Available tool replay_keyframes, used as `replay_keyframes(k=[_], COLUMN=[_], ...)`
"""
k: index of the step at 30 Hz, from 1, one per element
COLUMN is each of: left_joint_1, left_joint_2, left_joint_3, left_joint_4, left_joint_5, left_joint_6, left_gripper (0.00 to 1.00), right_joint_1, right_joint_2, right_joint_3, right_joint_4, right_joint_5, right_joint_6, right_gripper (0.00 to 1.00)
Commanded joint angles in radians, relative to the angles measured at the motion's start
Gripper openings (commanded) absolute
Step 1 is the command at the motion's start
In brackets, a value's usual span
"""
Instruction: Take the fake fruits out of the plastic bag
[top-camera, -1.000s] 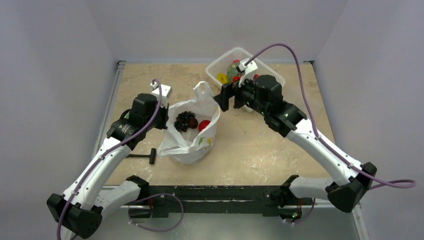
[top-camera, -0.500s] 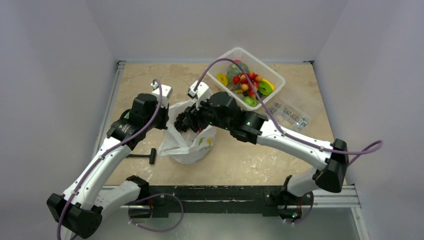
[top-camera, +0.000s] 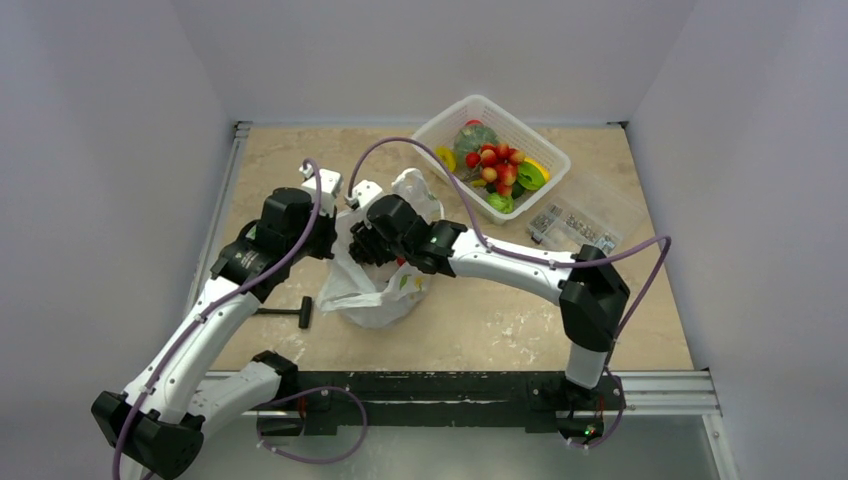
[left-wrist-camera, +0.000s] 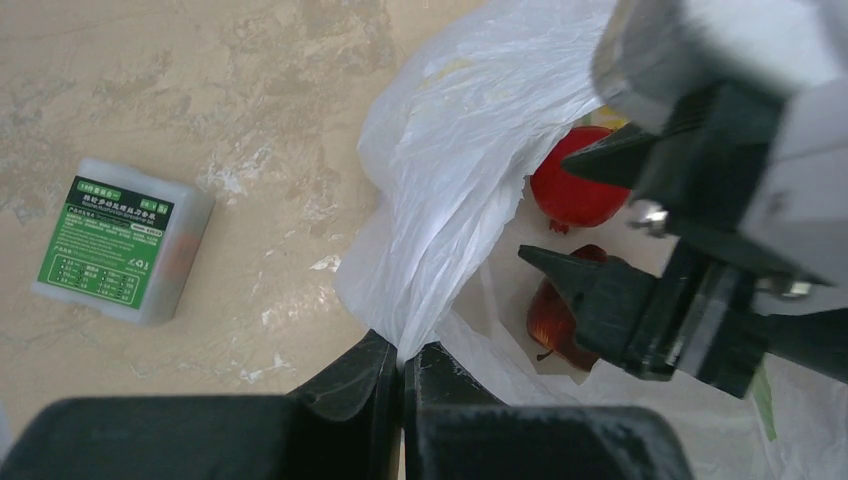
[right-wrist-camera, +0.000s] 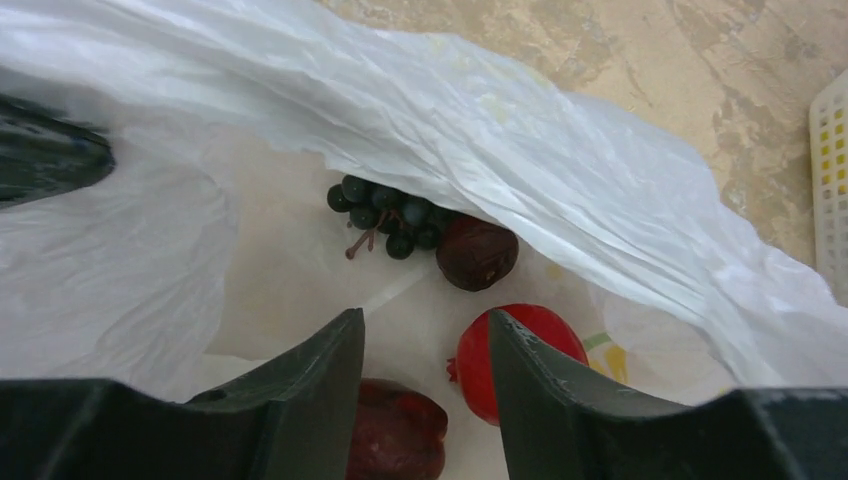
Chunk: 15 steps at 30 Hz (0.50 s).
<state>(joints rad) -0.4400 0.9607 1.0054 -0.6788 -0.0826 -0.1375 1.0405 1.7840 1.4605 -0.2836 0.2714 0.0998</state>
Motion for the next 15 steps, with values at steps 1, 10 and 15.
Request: replay_keyframes(k=[1,10,15], left_joint_1=[-0.004,-0.005,-0.004], left_joint_2=[-0.017,-0.006,-0.001], left_joint_3=[0.006,0.007,0.007], left_joint_4=[0.031,0.032,0.032], left_joint_5=[-0.011,-0.016,-0.021], left_joint_6=[0.008,0.010,0.009], left_gripper=[0.00,0.00,0.00], right_joint_1=[0.000,0.000,0.000], right_joint_2=[0.034,0.044,0.054], right_joint_3=[-0.005,-0.117,-0.185], right_joint_4=[0.046,0.017,-0.003], right_joint_5=[0.022,0.065,0.048], right_joint_6=[-0.021,-0.043,-0.025], right_gripper=[0.50,0.76,0.85])
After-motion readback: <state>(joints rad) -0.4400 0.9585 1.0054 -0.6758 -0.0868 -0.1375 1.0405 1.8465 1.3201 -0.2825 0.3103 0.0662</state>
